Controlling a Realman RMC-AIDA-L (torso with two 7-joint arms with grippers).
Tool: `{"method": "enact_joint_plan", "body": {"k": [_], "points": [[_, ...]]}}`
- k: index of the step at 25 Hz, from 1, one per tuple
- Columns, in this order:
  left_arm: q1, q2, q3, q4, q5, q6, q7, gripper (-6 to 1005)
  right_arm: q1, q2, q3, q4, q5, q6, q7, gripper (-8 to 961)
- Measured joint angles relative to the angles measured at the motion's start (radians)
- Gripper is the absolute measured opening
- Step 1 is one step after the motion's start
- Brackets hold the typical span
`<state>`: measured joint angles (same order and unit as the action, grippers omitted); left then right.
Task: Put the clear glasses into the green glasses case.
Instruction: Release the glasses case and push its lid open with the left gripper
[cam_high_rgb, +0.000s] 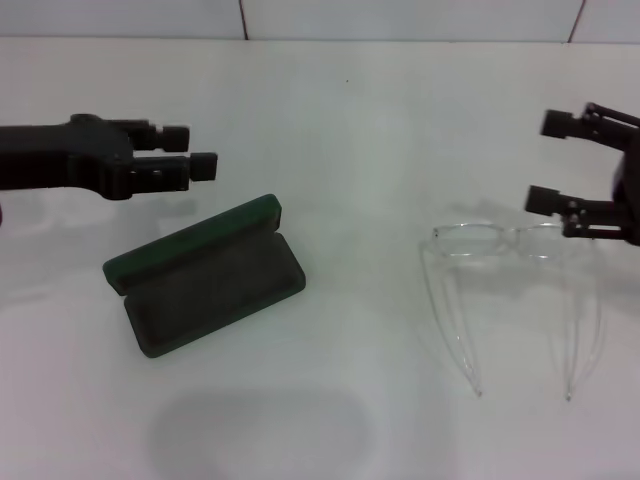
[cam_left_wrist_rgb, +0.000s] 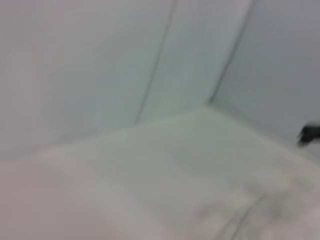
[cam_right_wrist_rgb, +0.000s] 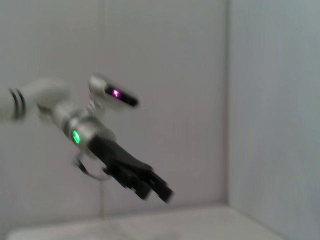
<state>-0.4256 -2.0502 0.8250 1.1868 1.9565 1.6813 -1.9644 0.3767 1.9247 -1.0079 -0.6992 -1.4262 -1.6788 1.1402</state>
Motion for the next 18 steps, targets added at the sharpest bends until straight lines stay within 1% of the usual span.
{"method": "enact_joint_plan", "body": {"k": [2, 3, 5, 6, 7, 11, 14, 18], "points": [[-0.041, -0.007, 0.0, 0.028, 0.116, -0.003, -0.056, 636, -0.007, 0.001, 0.056, -0.048, -0.083, 0.011, 0.065, 858], [-0.068, -0.014, 0.001, 0.039, 0.185, -0.004, -0.078, 636, -0.013, 0.001, 0.084, -0.076, -0.126, 0.014, 0.099, 858], [-0.11, -0.026, 0.007, 0.047, 0.283, -0.005, -0.103, 635, -0.02, 0.002, 0.118, -0.104, -0.168, 0.011, 0.128, 857], [-0.149, -0.033, 0.035, 0.052, 0.374, -0.01, -0.137, 634, -0.023, 0.004, 0.127, -0.109, -0.179, 0.007, 0.132, 857], [-0.149, -0.033, 0.035, 0.052, 0.374, -0.01, -0.137, 634, -0.025, 0.005, 0.132, -0.112, -0.184, 0.006, 0.133, 857], [-0.208, -0.034, 0.118, 0.059, 0.491, -0.03, -0.203, 632, -0.025, 0.008, 0.136, -0.113, -0.197, 0.004, 0.134, 857], [-0.232, -0.034, 0.154, 0.06, 0.516, -0.037, -0.225, 624, -0.025, 0.008, 0.137, -0.114, -0.198, 0.001, 0.135, 857], [-0.248, -0.034, 0.178, 0.057, 0.548, -0.038, -0.24, 611, -0.015, 0.009, 0.134, -0.114, -0.2, 0.0, 0.135, 857]]}}
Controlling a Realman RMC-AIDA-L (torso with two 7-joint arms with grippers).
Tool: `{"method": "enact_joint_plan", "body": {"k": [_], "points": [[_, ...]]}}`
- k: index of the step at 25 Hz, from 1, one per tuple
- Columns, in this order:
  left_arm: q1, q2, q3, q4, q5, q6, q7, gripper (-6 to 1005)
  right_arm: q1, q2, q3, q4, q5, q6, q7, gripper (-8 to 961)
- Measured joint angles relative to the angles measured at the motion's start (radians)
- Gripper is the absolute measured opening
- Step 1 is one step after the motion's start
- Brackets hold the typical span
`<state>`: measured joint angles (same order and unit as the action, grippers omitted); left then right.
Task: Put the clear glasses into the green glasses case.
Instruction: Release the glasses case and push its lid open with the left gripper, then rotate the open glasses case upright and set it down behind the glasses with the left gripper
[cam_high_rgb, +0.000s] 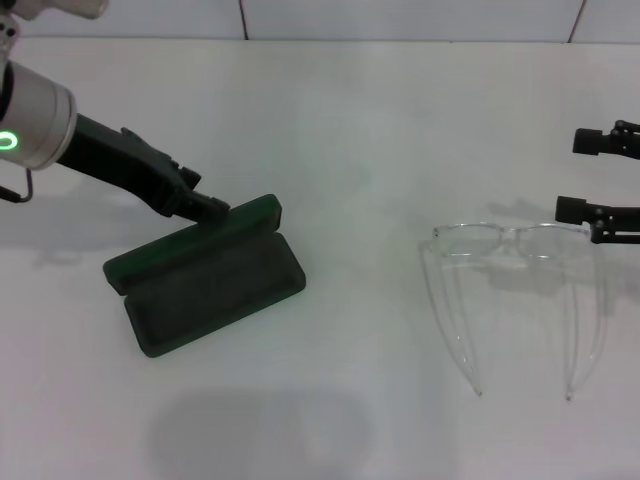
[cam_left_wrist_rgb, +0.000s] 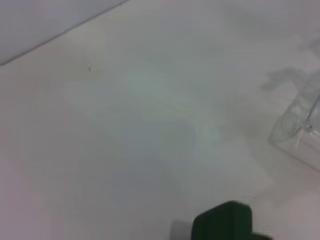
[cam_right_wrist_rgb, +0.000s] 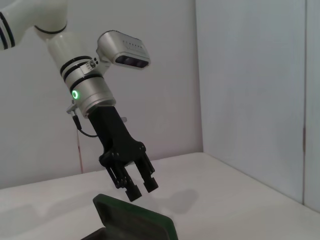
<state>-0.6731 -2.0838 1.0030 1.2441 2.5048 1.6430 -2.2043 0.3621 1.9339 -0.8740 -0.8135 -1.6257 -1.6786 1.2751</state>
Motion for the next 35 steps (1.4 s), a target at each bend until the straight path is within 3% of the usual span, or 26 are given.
{"method": "enact_joint_plan", "body": {"k": [10, 20, 24, 28, 30, 35], "points": [[0.006, -0.002, 0.088, -0.012, 0.057, 0.002, -0.055, 569, 0.023, 0.002, -0.001, -0.001, -0.002, -0.002, -0.009, 857], [0.004, -0.002, 0.118, -0.034, 0.067, 0.001, -0.067, 518, 0.028, 0.013, -0.001, -0.001, -0.002, -0.004, -0.02, 857], [0.011, -0.002, 0.173, -0.022, 0.069, -0.009, -0.07, 497, 0.024, 0.017, -0.001, 0.0, -0.002, -0.004, -0.023, 857], [0.029, -0.004, 0.248, 0.013, 0.104, -0.041, -0.081, 368, 0.019, 0.022, 0.002, 0.001, -0.002, -0.004, -0.023, 856], [0.048, -0.005, 0.299, 0.049, 0.12, -0.053, -0.083, 303, 0.015, 0.025, 0.005, 0.003, -0.002, -0.005, -0.023, 856], [0.1, -0.005, 0.402, 0.163, 0.122, -0.071, -0.08, 269, -0.006, 0.027, 0.007, 0.005, 0.004, -0.012, -0.025, 856]]}}
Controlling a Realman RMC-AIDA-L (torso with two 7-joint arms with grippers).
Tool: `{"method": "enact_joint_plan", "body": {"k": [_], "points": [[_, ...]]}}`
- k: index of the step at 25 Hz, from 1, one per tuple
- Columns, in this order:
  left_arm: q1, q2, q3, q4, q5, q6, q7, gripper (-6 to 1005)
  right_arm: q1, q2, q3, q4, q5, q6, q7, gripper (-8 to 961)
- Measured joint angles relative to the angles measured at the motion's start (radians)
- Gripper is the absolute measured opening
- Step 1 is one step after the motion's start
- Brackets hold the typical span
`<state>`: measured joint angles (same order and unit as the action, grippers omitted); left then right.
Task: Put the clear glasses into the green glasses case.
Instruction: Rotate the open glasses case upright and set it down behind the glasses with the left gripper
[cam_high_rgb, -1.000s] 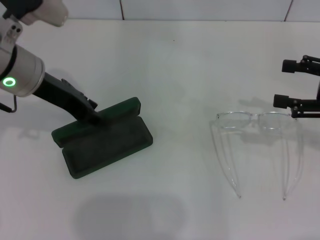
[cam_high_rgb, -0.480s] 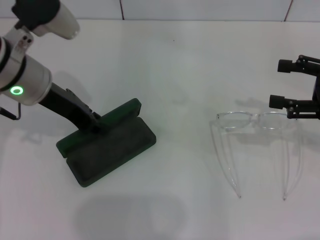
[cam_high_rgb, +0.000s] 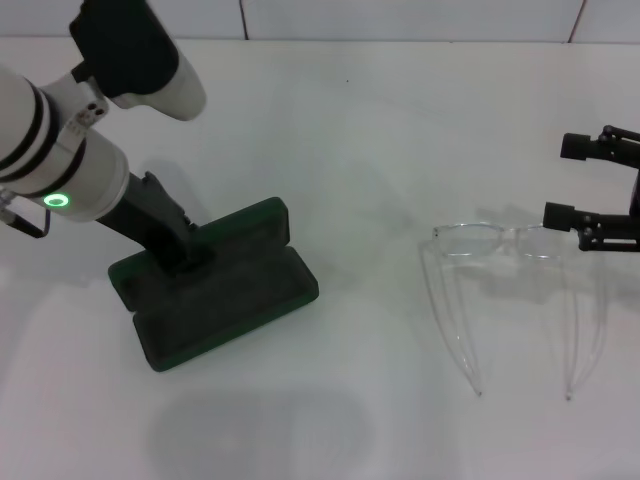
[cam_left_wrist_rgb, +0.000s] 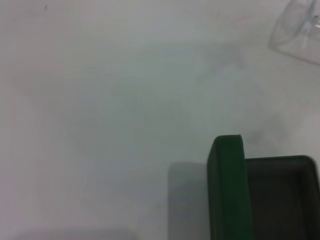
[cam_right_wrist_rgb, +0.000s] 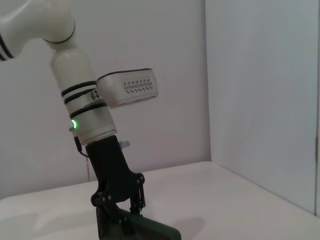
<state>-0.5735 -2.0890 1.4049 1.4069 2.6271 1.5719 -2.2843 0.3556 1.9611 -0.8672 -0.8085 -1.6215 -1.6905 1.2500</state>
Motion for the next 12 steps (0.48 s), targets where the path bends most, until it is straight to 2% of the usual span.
{"method": "enact_joint_plan", "body": {"k": [5, 12], "points": [[0.017, 0.0, 0.074, 0.066, 0.001, -0.006, 0.013, 216, -0.026, 0.002, 0.018, -0.003, 0.002, -0.029, -0.006, 856], [-0.01, -0.002, 0.212, 0.085, -0.005, -0.08, 0.052, 205, -0.079, 0.012, 0.138, 0.005, -0.005, -0.175, -0.039, 856]]}}
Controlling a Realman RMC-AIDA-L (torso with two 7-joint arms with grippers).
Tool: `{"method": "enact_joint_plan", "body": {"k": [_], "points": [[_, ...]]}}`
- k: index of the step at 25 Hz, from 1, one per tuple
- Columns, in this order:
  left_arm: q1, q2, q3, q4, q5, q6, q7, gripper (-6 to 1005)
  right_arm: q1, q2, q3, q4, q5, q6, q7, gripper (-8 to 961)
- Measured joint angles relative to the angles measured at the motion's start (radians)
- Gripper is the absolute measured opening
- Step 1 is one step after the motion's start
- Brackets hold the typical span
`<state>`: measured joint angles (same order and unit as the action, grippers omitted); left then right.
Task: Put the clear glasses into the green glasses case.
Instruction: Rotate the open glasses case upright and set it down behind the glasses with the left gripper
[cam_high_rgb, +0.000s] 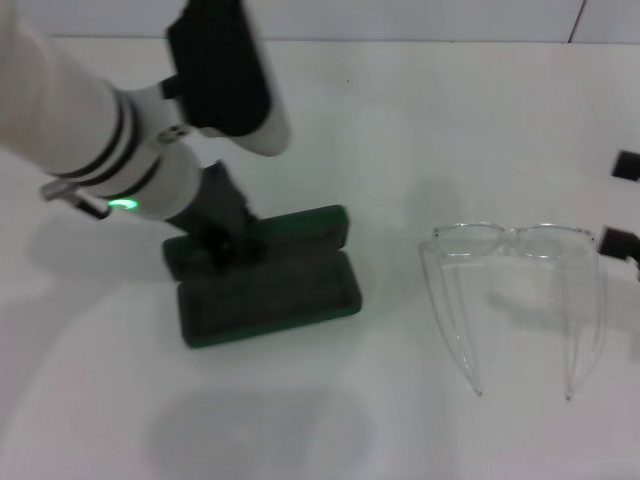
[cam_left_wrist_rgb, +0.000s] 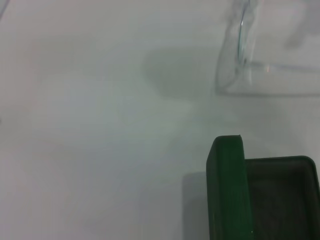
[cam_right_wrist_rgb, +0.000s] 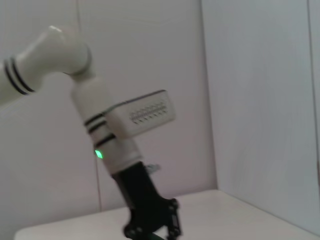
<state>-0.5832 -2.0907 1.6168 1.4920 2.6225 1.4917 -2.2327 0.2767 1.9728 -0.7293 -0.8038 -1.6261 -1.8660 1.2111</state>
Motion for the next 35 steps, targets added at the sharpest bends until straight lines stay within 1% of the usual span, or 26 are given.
{"method": "enact_joint_plan", "body": {"k": [4, 7, 10, 16, 21, 26, 35], "points": [[-0.022, -0.001, 0.052, -0.006, 0.001, -0.048, 0.0, 205, -0.034, 0.0, 0.026, 0.003, -0.002, -0.079, -0.023, 856], [-0.034, -0.001, 0.076, -0.014, 0.001, -0.066, 0.001, 205, -0.058, 0.0, 0.028, 0.005, -0.003, -0.102, -0.026, 856], [-0.075, -0.002, 0.104, -0.052, 0.001, -0.095, 0.002, 206, -0.082, 0.0, 0.044, 0.008, -0.009, -0.118, -0.027, 856], [-0.136, -0.002, 0.119, -0.11, -0.008, -0.134, 0.008, 206, -0.097, 0.001, 0.093, 0.04, -0.034, -0.174, -0.053, 856], [-0.175, -0.004, 0.137, -0.156, -0.02, -0.18, 0.011, 207, -0.102, 0.001, 0.094, 0.041, -0.034, -0.177, -0.055, 857], [-0.202, -0.005, 0.162, -0.194, -0.032, -0.221, 0.011, 207, -0.105, 0.001, 0.094, 0.042, -0.034, -0.181, -0.055, 857], [-0.205, -0.008, 0.173, -0.202, -0.036, -0.24, 0.007, 208, -0.105, 0.001, 0.095, 0.041, -0.034, -0.183, -0.055, 856]]}}
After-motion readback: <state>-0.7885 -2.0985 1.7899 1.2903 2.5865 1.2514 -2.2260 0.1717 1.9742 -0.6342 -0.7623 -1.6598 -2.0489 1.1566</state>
